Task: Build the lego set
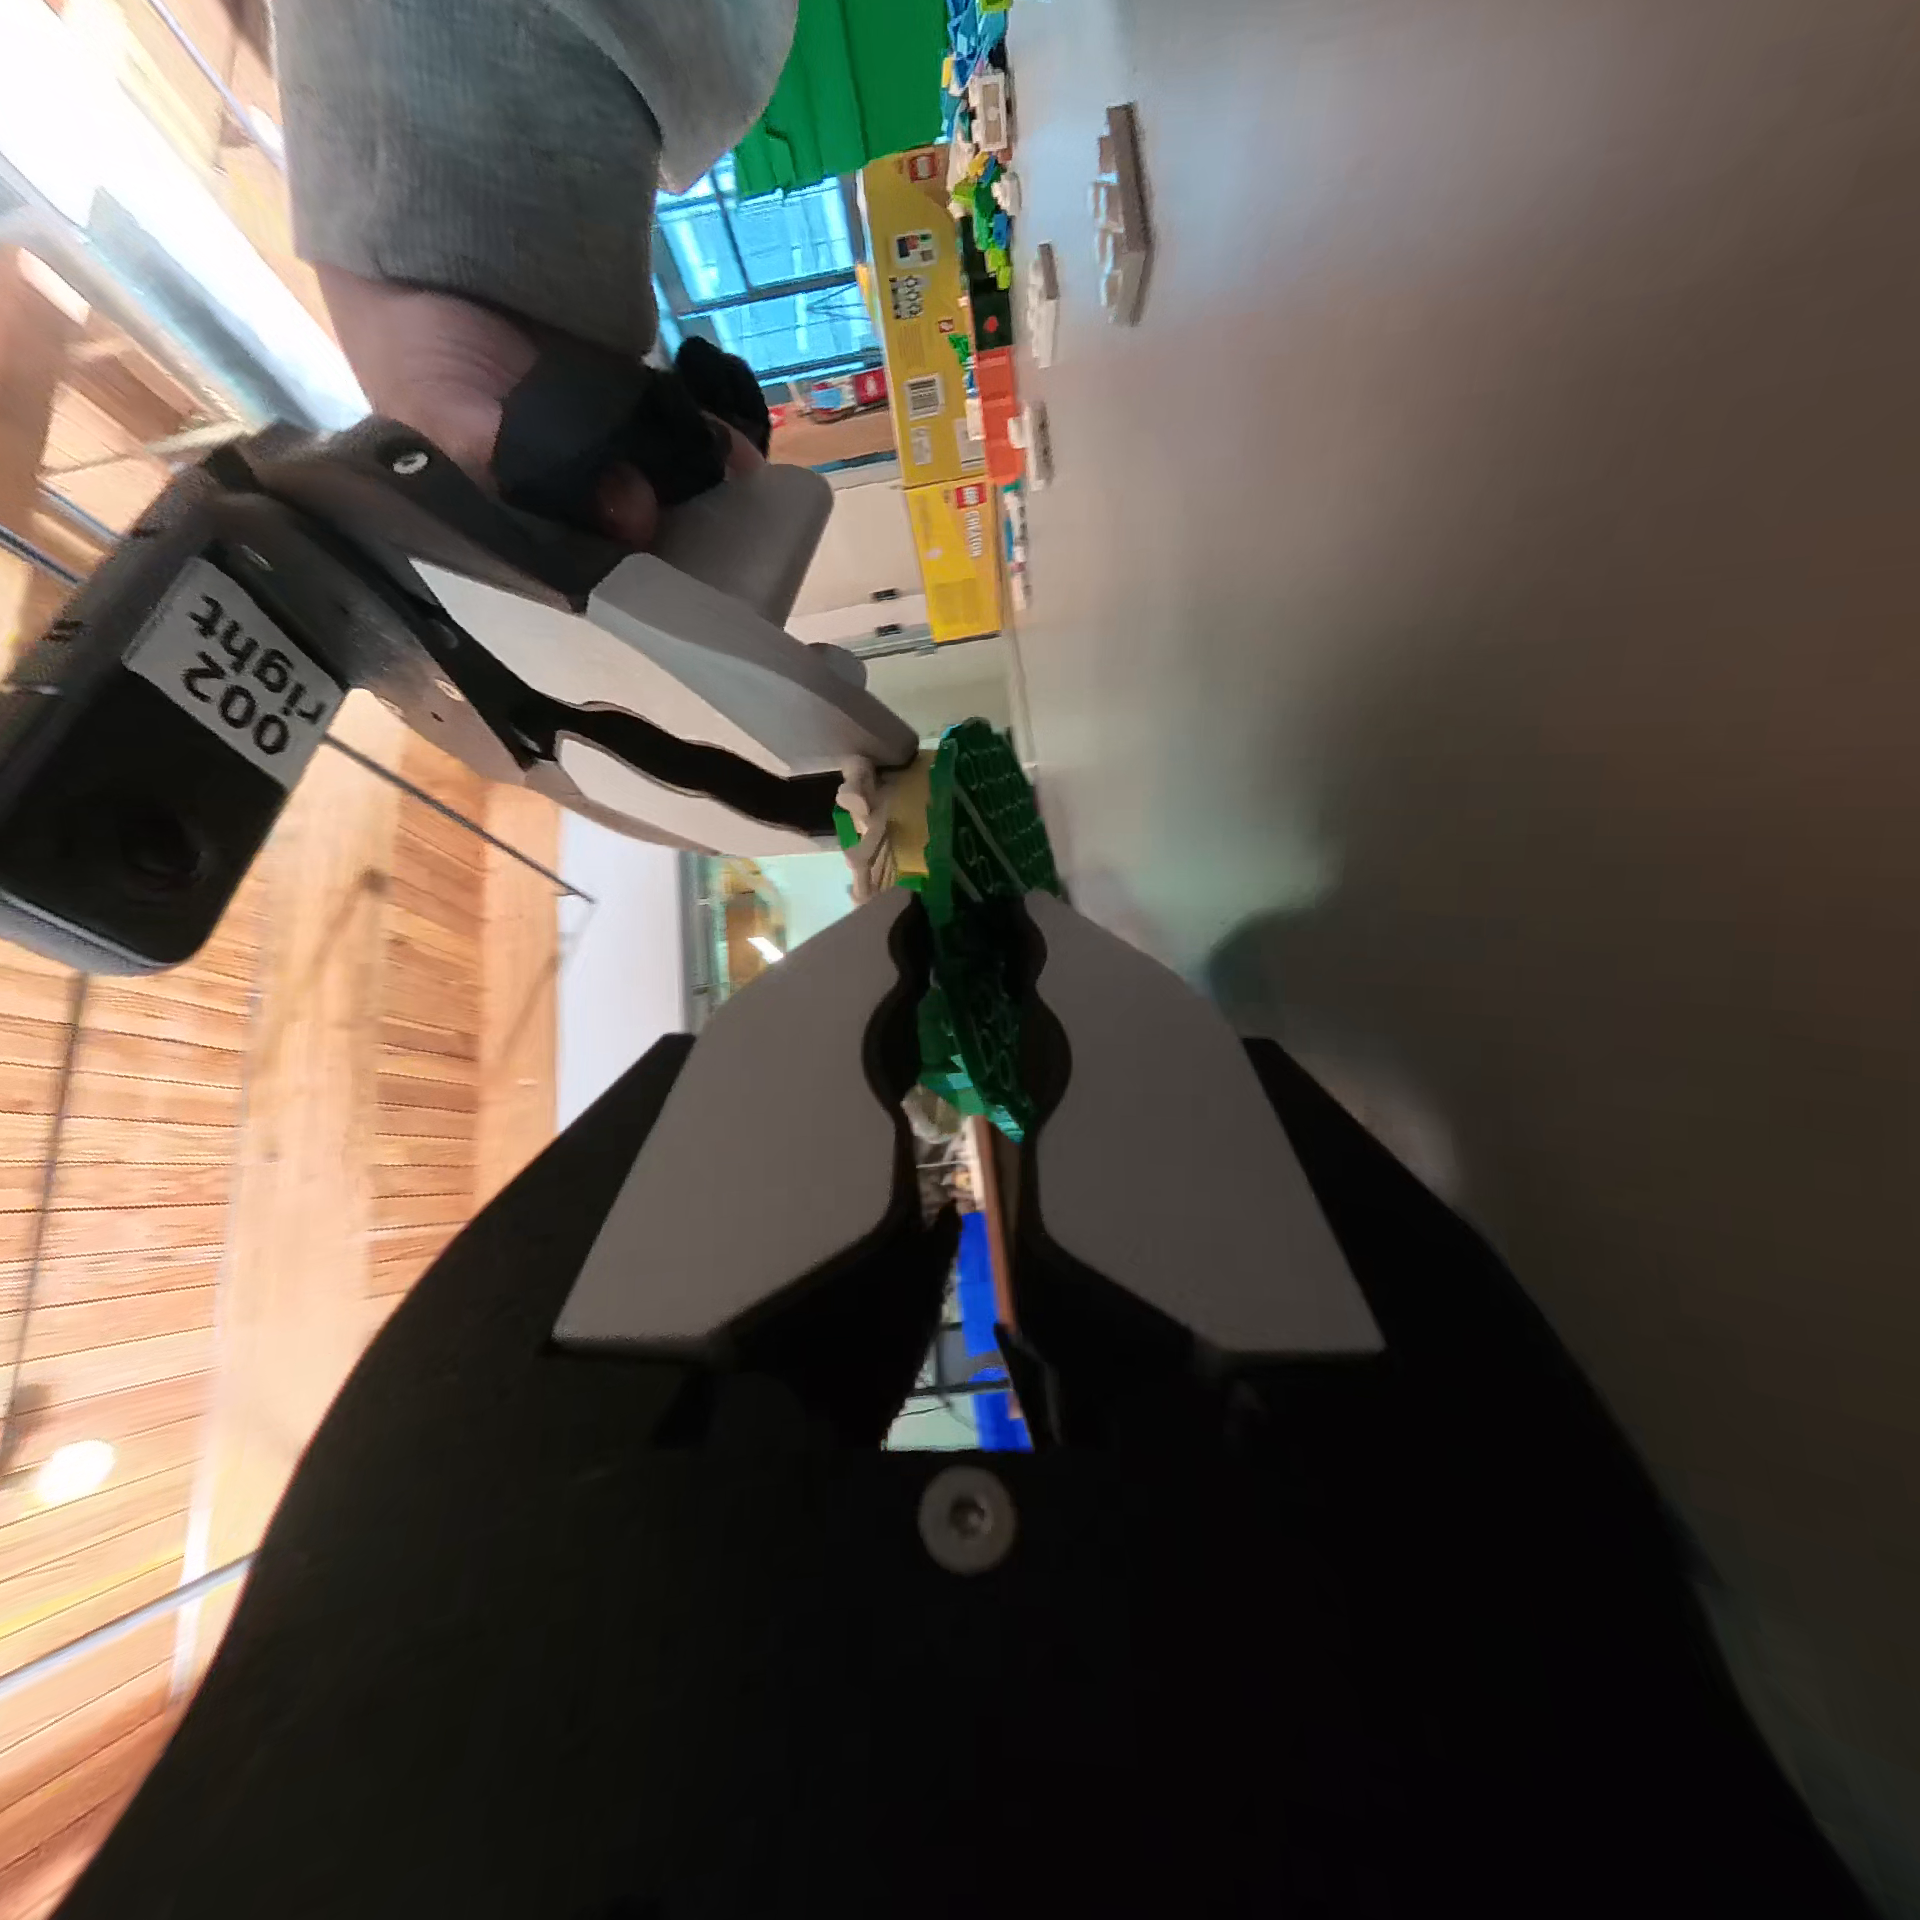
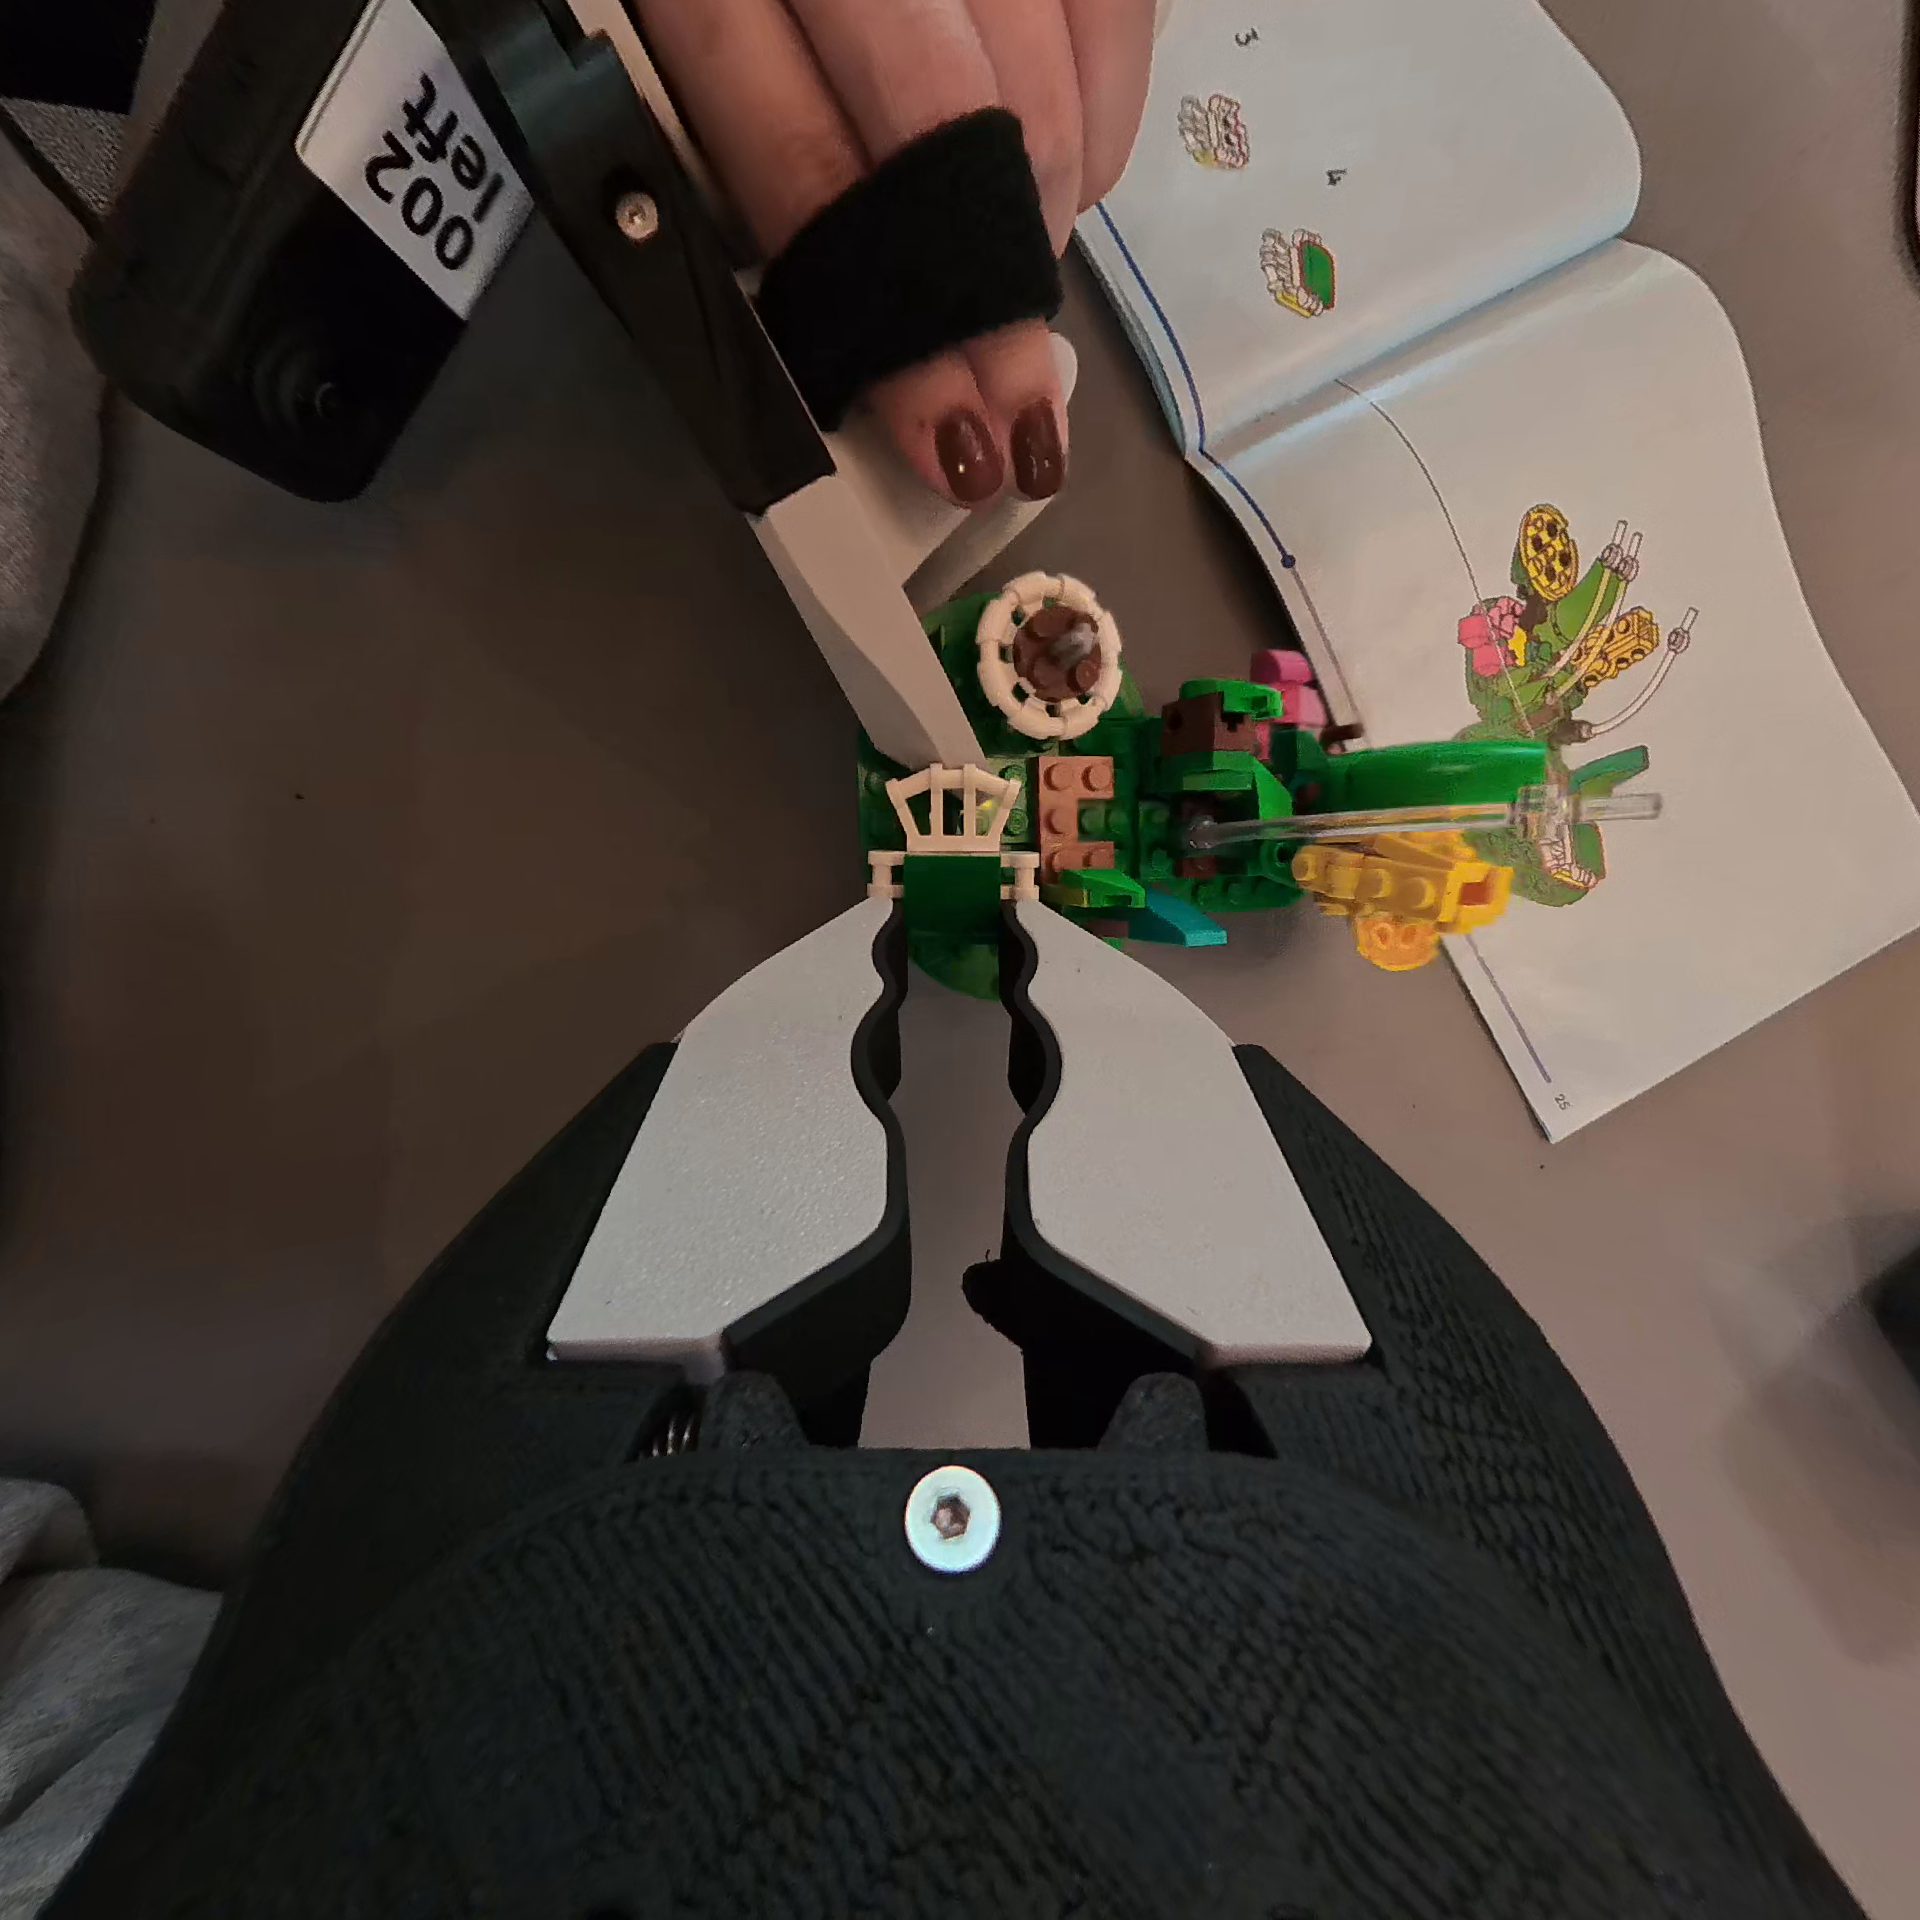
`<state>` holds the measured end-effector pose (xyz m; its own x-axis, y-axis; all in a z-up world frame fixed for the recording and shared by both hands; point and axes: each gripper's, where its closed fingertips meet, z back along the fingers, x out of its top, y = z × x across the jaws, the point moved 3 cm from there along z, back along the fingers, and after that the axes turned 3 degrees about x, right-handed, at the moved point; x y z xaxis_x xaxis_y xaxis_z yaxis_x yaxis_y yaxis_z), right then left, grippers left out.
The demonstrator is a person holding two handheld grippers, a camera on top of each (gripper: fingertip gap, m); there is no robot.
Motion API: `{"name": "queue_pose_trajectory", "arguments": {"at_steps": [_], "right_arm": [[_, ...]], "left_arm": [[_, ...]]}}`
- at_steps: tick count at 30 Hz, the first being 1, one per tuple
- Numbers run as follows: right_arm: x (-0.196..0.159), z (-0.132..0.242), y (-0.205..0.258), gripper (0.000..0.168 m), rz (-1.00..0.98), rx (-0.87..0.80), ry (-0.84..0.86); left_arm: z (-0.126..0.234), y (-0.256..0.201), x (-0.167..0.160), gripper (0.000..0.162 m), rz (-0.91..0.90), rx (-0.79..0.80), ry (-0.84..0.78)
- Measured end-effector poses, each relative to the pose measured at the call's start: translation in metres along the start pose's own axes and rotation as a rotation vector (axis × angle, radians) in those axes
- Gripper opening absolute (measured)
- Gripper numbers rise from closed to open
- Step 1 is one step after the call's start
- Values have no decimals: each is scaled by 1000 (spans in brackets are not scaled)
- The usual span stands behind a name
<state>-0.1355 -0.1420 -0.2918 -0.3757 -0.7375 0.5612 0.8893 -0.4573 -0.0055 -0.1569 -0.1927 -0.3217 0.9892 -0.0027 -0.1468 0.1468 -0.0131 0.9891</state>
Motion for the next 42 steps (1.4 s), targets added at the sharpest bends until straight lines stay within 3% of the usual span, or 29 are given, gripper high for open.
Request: {"name": "queue_pose_trajectory", "arguments": {"at_steps": [14, 31, 42], "right_arm": [[-6, -6, 0, 15, -49, 77, -15], [-7, -12, 2, 15, -36, 50, 62], [-10, -15, 2, 15, 84, 1, 107]], "left_arm": [[1, -2, 1, 12, -38, -26, -4], [1, -5, 2, 11, -23, -76, -10], [1, -7, 2, 11, 6, -108, -18]]}}
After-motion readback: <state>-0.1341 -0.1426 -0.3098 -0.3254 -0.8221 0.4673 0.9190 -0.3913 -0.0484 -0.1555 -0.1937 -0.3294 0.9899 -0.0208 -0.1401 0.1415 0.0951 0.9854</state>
